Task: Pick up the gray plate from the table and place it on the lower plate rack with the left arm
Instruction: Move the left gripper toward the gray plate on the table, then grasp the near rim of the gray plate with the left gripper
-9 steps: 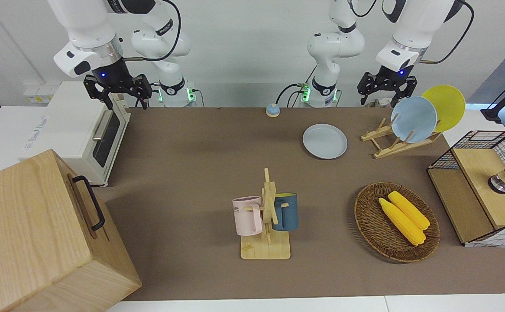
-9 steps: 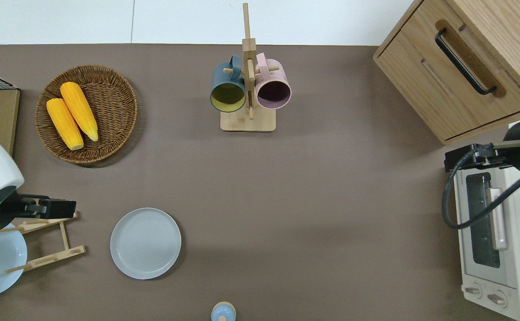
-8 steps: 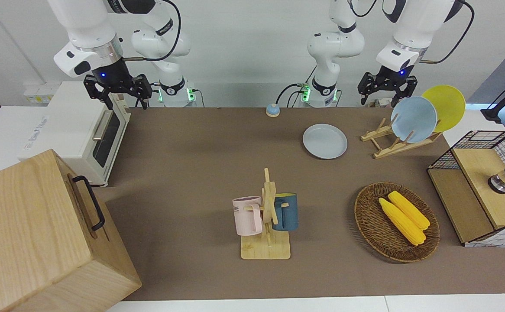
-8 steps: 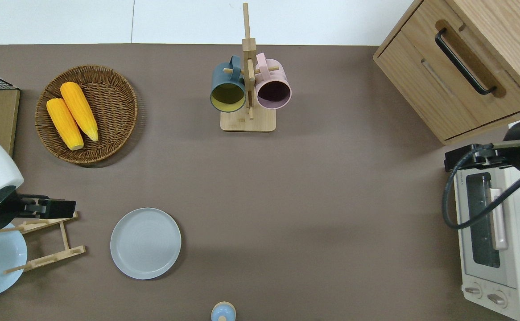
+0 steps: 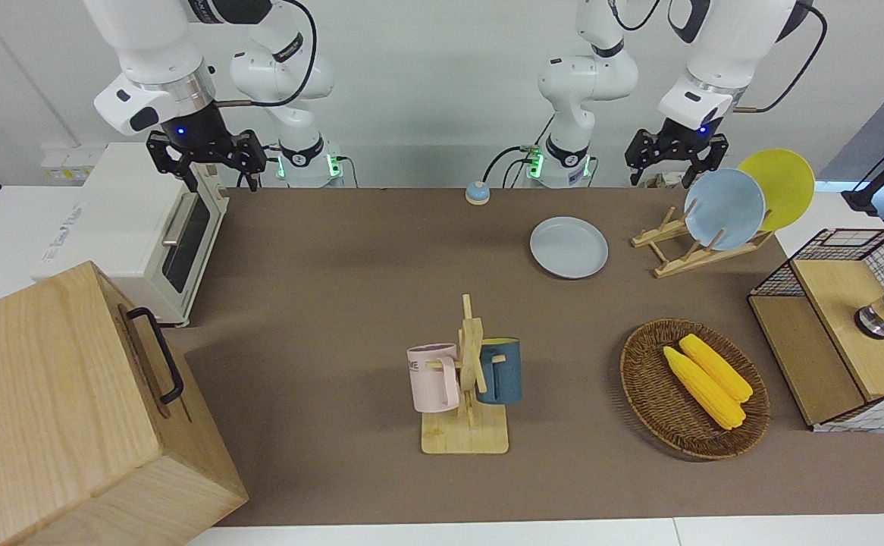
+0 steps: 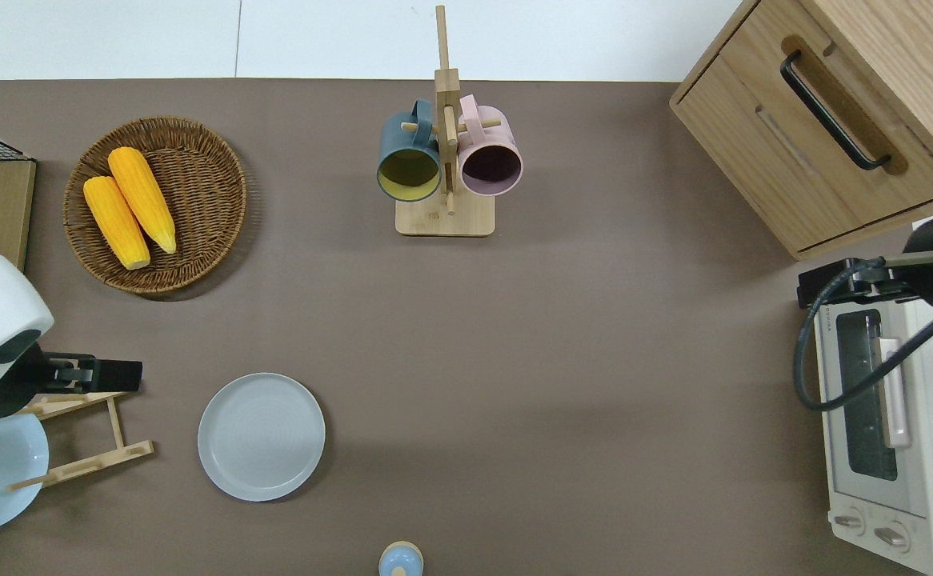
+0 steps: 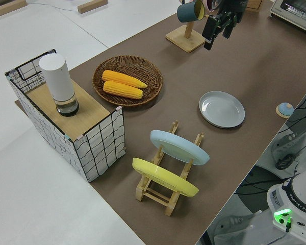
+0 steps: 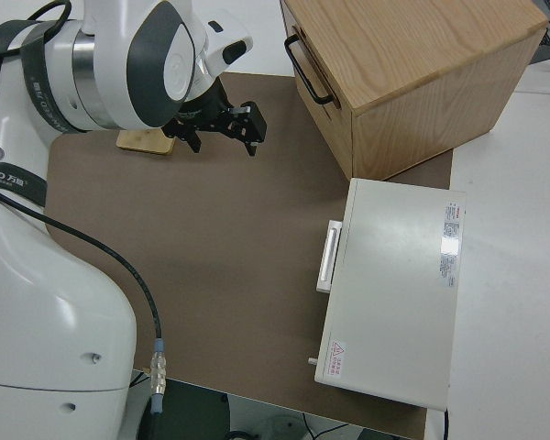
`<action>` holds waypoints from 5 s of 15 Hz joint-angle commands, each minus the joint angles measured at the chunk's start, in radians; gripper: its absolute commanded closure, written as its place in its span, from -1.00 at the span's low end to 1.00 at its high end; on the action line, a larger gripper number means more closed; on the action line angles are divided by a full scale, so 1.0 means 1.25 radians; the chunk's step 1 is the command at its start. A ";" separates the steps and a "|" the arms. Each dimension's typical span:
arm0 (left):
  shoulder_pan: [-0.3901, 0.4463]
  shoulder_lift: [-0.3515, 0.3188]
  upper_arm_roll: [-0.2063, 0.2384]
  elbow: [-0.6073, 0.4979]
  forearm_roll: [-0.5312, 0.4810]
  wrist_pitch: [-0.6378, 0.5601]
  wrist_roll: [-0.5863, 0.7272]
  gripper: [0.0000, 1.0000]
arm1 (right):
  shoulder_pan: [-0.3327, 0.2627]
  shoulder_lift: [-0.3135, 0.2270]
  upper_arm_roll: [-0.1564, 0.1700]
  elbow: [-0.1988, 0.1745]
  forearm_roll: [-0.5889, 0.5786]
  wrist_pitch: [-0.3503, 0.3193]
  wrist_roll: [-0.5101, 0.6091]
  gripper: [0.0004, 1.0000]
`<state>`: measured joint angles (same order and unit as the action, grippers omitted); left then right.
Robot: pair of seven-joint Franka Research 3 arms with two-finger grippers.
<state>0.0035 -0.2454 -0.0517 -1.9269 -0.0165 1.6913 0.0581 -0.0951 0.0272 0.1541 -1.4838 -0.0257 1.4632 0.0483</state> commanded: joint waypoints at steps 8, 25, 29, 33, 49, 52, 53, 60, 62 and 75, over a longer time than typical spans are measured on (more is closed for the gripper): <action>-0.011 -0.015 0.014 -0.035 0.001 -0.008 -0.020 -1.00 | 0.004 0.002 -0.003 0.004 0.002 -0.005 0.003 -0.97; -0.004 -0.124 0.020 -0.349 -0.016 0.221 -0.046 -1.00 | 0.004 0.002 -0.003 0.004 0.002 -0.005 0.003 -0.97; -0.004 -0.134 0.020 -0.429 -0.016 0.295 -0.045 -0.99 | 0.004 0.002 -0.003 0.004 0.002 -0.005 0.003 -0.97; -0.004 -0.137 0.018 -0.493 -0.015 0.373 -0.045 -1.00 | 0.004 0.002 -0.003 0.004 0.002 -0.005 0.003 -0.97; -0.008 -0.074 0.016 -0.575 -0.015 0.547 -0.045 -0.99 | 0.004 0.002 -0.003 0.004 0.002 -0.005 0.003 -0.97; -0.010 -0.060 0.016 -0.586 -0.015 0.574 -0.045 -0.99 | 0.004 0.002 -0.003 0.004 0.002 -0.005 0.003 -0.97; -0.011 -0.053 0.016 -0.590 -0.015 0.583 -0.045 -0.99 | 0.004 0.002 -0.003 0.004 0.002 -0.005 0.003 -0.97; -0.013 -0.008 0.016 -0.599 -0.015 0.637 -0.045 -0.99 | 0.004 0.002 -0.003 0.004 0.002 -0.005 0.003 -0.97; -0.014 0.010 0.014 -0.600 -0.015 0.657 -0.045 -0.99 | 0.004 0.002 -0.003 0.004 0.002 -0.005 0.003 -0.97; -0.016 0.065 0.001 -0.602 -0.015 0.707 -0.045 -0.99 | 0.004 0.002 -0.003 0.004 0.002 -0.005 0.003 -0.97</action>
<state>0.0028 -0.1793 -0.0517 -2.6647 -0.0262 2.5324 0.0135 -0.0951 0.0272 0.1541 -1.4838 -0.0257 1.4632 0.0483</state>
